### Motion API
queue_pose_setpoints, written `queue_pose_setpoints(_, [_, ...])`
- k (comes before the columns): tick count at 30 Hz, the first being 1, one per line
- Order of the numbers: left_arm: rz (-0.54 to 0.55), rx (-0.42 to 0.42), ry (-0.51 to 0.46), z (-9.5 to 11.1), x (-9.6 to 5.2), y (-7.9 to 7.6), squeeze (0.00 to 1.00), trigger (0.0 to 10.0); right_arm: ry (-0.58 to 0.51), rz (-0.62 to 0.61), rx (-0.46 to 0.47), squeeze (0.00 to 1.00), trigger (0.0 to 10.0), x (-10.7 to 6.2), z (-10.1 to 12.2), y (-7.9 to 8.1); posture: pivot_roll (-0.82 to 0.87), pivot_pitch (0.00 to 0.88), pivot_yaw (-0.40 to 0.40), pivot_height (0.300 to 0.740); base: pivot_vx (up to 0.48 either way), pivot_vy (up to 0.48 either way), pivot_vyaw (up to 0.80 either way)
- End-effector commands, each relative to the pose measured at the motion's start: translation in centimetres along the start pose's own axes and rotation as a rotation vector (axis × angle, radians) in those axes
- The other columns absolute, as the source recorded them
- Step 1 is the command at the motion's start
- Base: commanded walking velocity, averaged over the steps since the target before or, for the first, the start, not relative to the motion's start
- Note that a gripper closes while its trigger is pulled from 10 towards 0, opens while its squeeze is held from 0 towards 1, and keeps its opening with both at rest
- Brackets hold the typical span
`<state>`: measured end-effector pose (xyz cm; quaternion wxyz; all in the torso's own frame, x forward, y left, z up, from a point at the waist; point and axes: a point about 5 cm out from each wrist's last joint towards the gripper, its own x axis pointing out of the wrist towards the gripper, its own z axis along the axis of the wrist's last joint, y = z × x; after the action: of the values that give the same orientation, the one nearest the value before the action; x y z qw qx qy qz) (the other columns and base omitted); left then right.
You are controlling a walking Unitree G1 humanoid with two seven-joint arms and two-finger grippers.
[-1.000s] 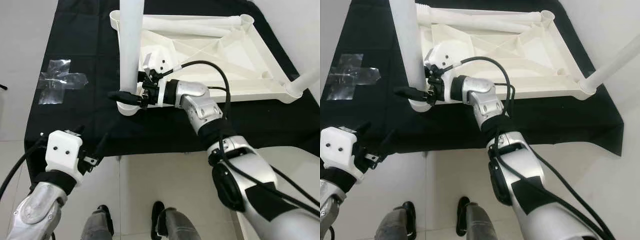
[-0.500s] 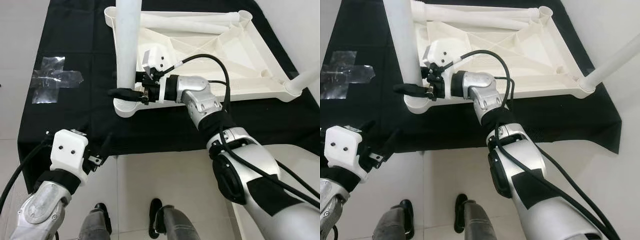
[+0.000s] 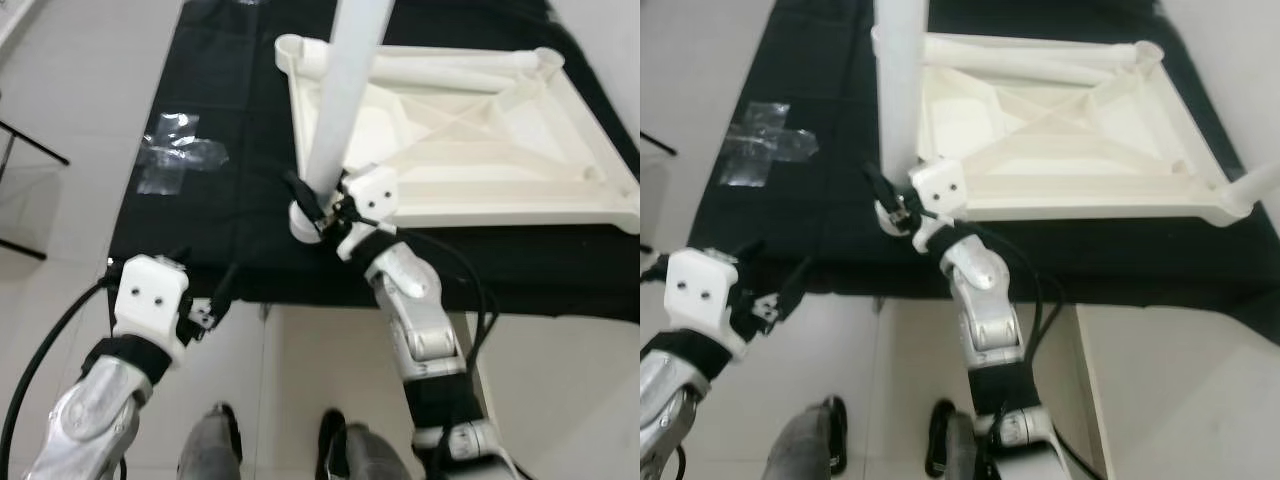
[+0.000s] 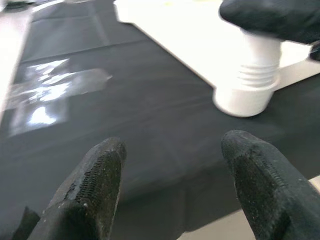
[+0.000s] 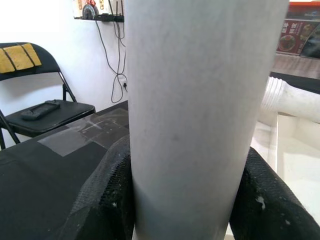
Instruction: Building children table
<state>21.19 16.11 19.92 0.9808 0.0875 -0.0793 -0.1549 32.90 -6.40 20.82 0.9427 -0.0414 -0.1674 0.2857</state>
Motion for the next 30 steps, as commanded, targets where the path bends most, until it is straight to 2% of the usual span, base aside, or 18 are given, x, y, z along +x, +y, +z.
queue_pose_setpoints(1, [-0.024, -0.01, 0.005, -0.3, 0.0, -0.4, 0.0, 10.0, 0.18, 0.002, 0.039, 0.0, 0.0, -1.1, -3.5, 0.4, 0.11, 0.326, -0.139, 0.74, 0.0, 0.0, 0.0])
queue_pose_setpoints(3, [-0.02, -0.009, 0.004, -0.3, 0.0, -0.4, 0.0, 10.0, 0.181, 0.016, 0.043, 0.0, 0.0, -1.1, -3.4, 0.6, 0.11, 0.32, -0.139, 0.74, 0.0, 0.0, 0.0])
queue_pose_setpoints(4, [-0.016, -0.007, 0.006, -0.4, 0.0, -0.2, 0.0, 10.0, 0.183, 0.024, 0.046, 0.0, 10.0, -1.0, -3.1, 0.8, 0.12, 0.315, -0.136, 0.74, 0.0, 0.0, 0.0])
queue_pose_setpoints(7, [-0.013, -0.007, 0.009, -0.6, 0.0, -0.2, 0.0, 10.0, 0.178, 0.061, 0.06, 0.0, 10.0, -1.0, -2.3, 1.2, 0.12, 0.31, -0.131, 0.74, 0.0, 0.0, 0.0])
queue_pose_setpoints(8, [-0.015, -0.007, 0.008, -0.5, 0.0, -0.2, 0.0, 10.0, 0.164, 0.108, 0.073, 1.0, 10.0, -0.8, -1.9, 1.3, 0.13, 0.308, -0.129, 0.74, 0.0, 0.0, 0.0])
queue_pose_setpoints(9, [-0.015, -0.007, 0.008, -0.5, 0.0, -0.2, 0.0, 10.0, 0.164, 0.108, 0.073, 1.0, 10.0, -0.8, -1.9, 1.3, 0.13, 0.308, -0.129, 0.74, 0.0, 0.0, 0.0])
queue_pose_setpoints(12, [-0.015, -0.006, 0.011, -0.6, 0.1, -0.2, 0.0, 10.0, 0.097, 0.311, 0.105, 1.0, 10.0, -0.2, -0.6, 1.4, 0.14, 0.304, -0.127, 0.74, 0.0, 0.0, 0.0])
queue_pose_setpoints(13, [-0.01, -0.006, 0.013, -0.6, 0.1, -0.2, 0.0, 10.0, 0.081, 0.359, 0.089, 1.0, 10.0, 0.2, -0.1, 0.9, 0.14, 0.301, -0.131, 0.74, 0.0, 0.0, 0.0])
queue_pose_setpoints(14, [0.009, -0.002, 0.018, -0.7, 0.0, -0.1, 0.0, 10.0, 0.074, 0.385, 0.057, 0.0, 10.0, 1.0, 0.4, -0.1, 0.15, 0.3, -0.134, 0.74, 0.0, 0.0, 0.0])
queue_pose_setpoints(15, [0.009, -0.002, 0.018, -0.7, 0.0, -0.1, 0.0, 10.0, 0.074, 0.385, 0.057, 0.0, 10.0, 1.0, 0.4, -0.1, 0.15, 0.3, -0.134, 0.74, 0.0, 0.0, 0.0])
queue_pose_setpoints(17, [0.034, 0.002, 0.028, -0.8, 0.0, 0.1, 0.0, 10.0, 0.075, 0.367, 0.024, 0.0, 10.0, 1.9, 0.7, -1.1, 0.15, 0.301, -0.14, 0.74, 0.0, 0.0, 0.0])
queue_pose_setpoints(19, [0.034, 0.002, 0.028, -0.8, 0.0, 0.1, 0.0, 10.0, 0.075, 0.367, 0.024, 0.0, 10.0, 1.9, 0.7, -1.1, 0.15, 0.301, -0.14, 0.74, 0.0, 0.0, 0.0])
queue_pose_setpoints(20, [0.052, 0.006, 0.039, -0.9, 0.0, 0.3, 0.0, 10.0, 0.068, 0.344, 0.012, 0.0, 10.0, 2.5, 1.2, -1.9, 0.16, 0.302, -0.144, 0.74, 0.0, 0.0, 0.0])
queue_pose_setpoints(22, [0.052, 0.006, 0.039, -0.9, 0.0, 0.3, 0.0, 10.0, 0.068, 0.344, 0.012, 0.0, 10.0, 2.5, 1.2, -1.9, 0.16, 0.302, -0.144, 0.74, 0.0, 0.0, 0.0])
queue_pose_setpoints(23, [0.079, 0.005, 0.051, -1.0, 0.0, 0.7, 0.0, 10.0, 0.044, 0.33, 0.041, 0.0, 10.0, 3.4, 1.9, -2.8, 0.17, 0.299, -0.144, 0.74, 0.0, 0.0, 0.0])
queue_pose_setpoints(25, [0.079, 0.005, 0.051, -1.0, 0.0, 0.7, 0.0, 10.0, 0.044, 0.33, 0.041, 0.0, 10.0, 3.4, 1.9, -2.8, 0.17, 0.299, -0.144, 0.74, 0.0, 0.0, 0.0])
queue_pose_setpoints(30, [0.082, -0.018, 0.069, -1.0, 0.4, 0.9, 0.0, 10.0, 0.045, 0.395, 0.033, 0.0, 10.0, 3.9, 2.3, -3.1, 0.17, 0.296, -0.15, 0.74, 0.0, 0.403, 0.0])
